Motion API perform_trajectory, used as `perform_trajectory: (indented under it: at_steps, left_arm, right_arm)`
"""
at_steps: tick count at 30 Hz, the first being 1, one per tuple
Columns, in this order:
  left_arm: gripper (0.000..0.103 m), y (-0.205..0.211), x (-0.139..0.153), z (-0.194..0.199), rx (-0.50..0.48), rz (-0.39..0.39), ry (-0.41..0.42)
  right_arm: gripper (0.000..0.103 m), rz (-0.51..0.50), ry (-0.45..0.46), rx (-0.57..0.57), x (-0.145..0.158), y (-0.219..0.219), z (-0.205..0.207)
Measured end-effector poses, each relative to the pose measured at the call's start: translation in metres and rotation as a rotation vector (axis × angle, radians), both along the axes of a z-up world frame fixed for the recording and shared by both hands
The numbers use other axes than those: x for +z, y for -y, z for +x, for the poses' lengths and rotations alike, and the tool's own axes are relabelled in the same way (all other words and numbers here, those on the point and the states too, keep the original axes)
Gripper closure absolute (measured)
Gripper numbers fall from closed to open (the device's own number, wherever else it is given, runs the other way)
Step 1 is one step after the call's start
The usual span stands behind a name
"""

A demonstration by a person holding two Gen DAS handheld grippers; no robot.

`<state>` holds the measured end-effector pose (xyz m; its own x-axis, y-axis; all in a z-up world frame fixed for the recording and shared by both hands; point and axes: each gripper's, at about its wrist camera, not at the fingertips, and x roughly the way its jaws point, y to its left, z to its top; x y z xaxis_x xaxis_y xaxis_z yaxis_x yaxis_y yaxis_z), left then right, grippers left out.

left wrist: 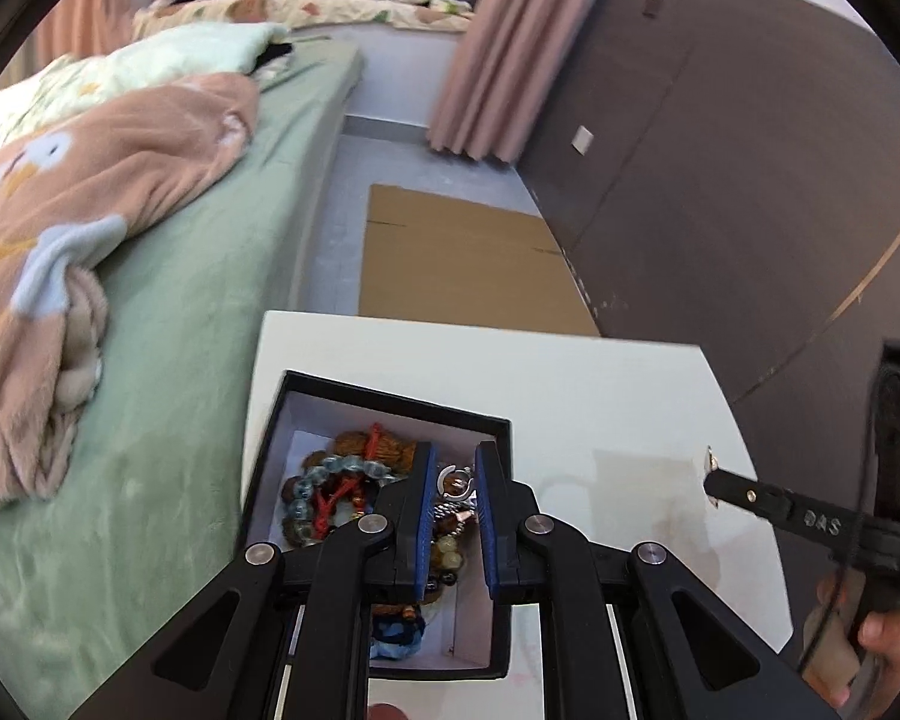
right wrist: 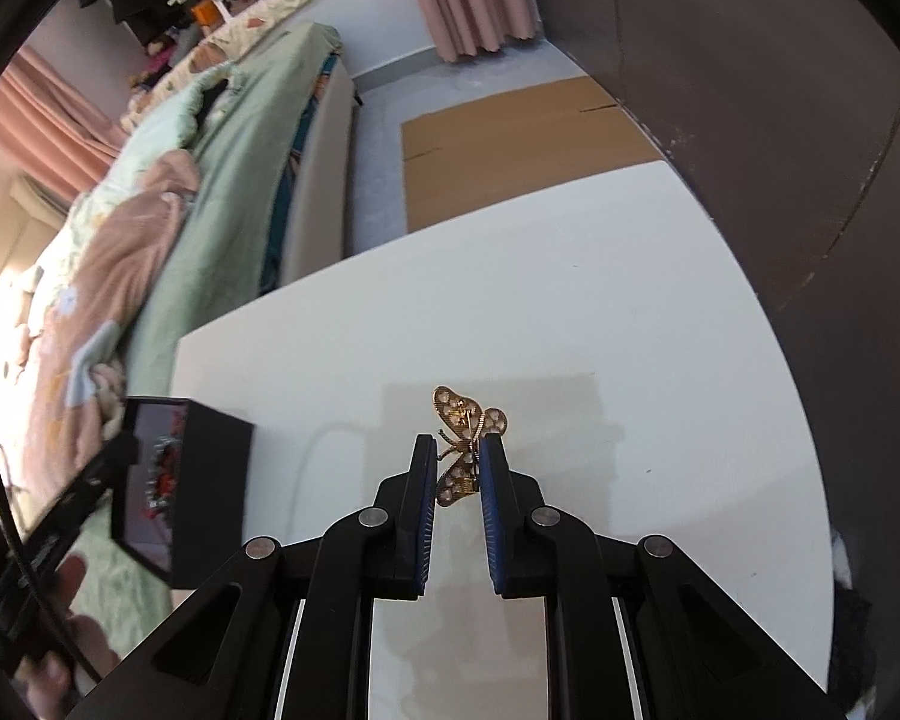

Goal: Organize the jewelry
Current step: 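Carry the gold butterfly brooch into the black box and open the right tool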

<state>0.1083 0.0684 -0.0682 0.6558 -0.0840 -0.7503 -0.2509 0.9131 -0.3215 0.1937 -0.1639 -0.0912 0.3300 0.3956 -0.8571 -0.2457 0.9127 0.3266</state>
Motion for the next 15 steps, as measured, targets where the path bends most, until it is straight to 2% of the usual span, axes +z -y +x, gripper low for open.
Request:
perform_trajectory:
  at_steps: [2, 4, 5, 8, 15]
  left_arm:
    - [0.075, -0.005, 0.005, -0.005, 0.007, -0.027, 0.031]
    - [0.006, -0.007, 0.010, -0.010, 0.001, -0.034, 0.054]
    - [0.000, -0.007, 0.013, -0.013, 0.005, -0.037, 0.071]
    - [0.000, -0.011, 0.021, -0.021, 0.022, -0.033, 0.107]
    - [0.000, -0.032, 0.026, -0.031, 0.075, -0.033, 0.110]
  right_arm:
    - [0.088, 0.035, 0.020, 0.013, 0.007, -0.003, -0.003]
    - [0.088, 0.067, 0.038, 0.023, 0.013, -0.006, -0.008]
    - [0.088, 0.088, 0.047, 0.028, 0.016, -0.008, -0.011]
    - [0.088, 0.144, 0.065, 0.044, 0.024, -0.014, -0.015]
    - [0.088, 0.258, 0.106, 0.111, 0.040, -0.036, -0.033]
